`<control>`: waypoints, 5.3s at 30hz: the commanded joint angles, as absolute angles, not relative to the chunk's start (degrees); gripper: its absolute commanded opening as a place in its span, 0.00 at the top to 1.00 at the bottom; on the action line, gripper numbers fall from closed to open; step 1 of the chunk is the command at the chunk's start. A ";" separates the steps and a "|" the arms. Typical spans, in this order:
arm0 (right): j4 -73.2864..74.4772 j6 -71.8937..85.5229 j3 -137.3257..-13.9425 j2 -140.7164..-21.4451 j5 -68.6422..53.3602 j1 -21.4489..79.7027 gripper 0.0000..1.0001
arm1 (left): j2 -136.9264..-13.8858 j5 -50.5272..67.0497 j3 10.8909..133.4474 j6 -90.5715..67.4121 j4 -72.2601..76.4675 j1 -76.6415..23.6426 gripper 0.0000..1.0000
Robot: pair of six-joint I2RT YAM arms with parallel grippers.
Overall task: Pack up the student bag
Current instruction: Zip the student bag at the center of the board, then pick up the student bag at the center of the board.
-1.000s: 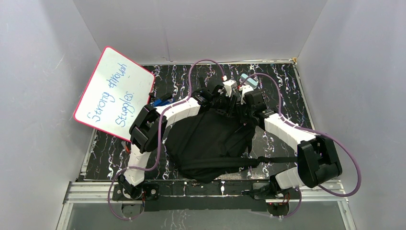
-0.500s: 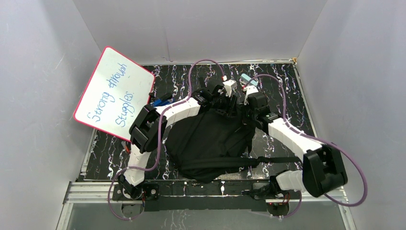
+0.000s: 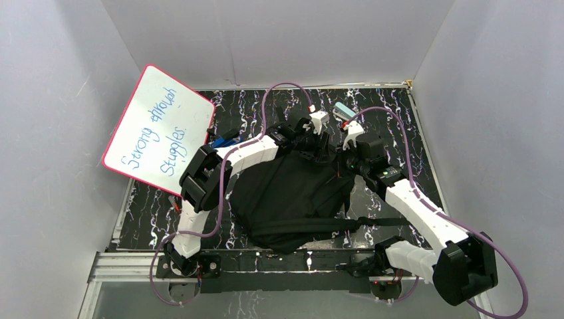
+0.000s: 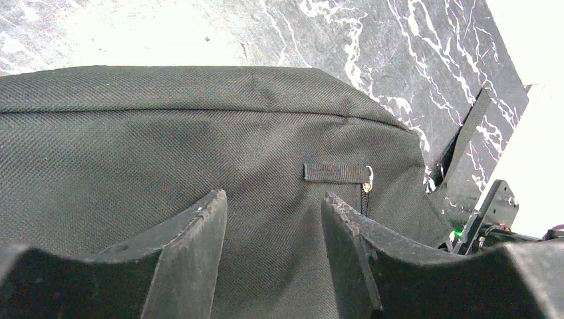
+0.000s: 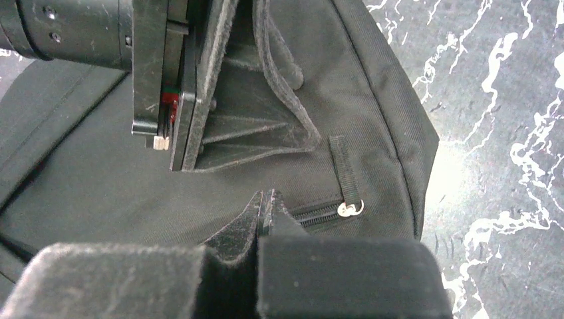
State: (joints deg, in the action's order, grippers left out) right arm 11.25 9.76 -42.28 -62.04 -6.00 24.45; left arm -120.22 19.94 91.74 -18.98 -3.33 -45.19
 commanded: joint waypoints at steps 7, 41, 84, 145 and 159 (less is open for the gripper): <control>14.39 8.97 -44.26 -61.94 3.27 24.43 0.74 | -119.26 18.88 90.48 -18.10 -8.90 -45.64 0.47; 13.47 0.57 -48.73 -79.20 3.37 24.40 0.65 | -119.37 18.98 90.32 -18.11 -8.86 -46.00 0.47; 14.53 9.86 -41.88 -60.01 -24.32 23.82 1.00 | -120.38 18.39 90.81 -17.84 -9.17 -46.23 0.47; -4.29 -3.62 -49.16 -70.60 12.97 76.67 0.26 | -55.61 -40.93 62.04 -18.61 -20.51 -35.42 0.41; -5.06 -11.78 -58.81 -93.74 24.28 87.67 0.11 | -51.42 -42.69 63.57 -19.25 -24.06 -35.42 0.41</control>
State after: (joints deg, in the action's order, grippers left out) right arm -2.33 -8.10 -55.59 -91.53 19.14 87.15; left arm -52.12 -39.81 62.28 -19.11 -23.57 -35.35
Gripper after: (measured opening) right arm 0.869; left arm 0.592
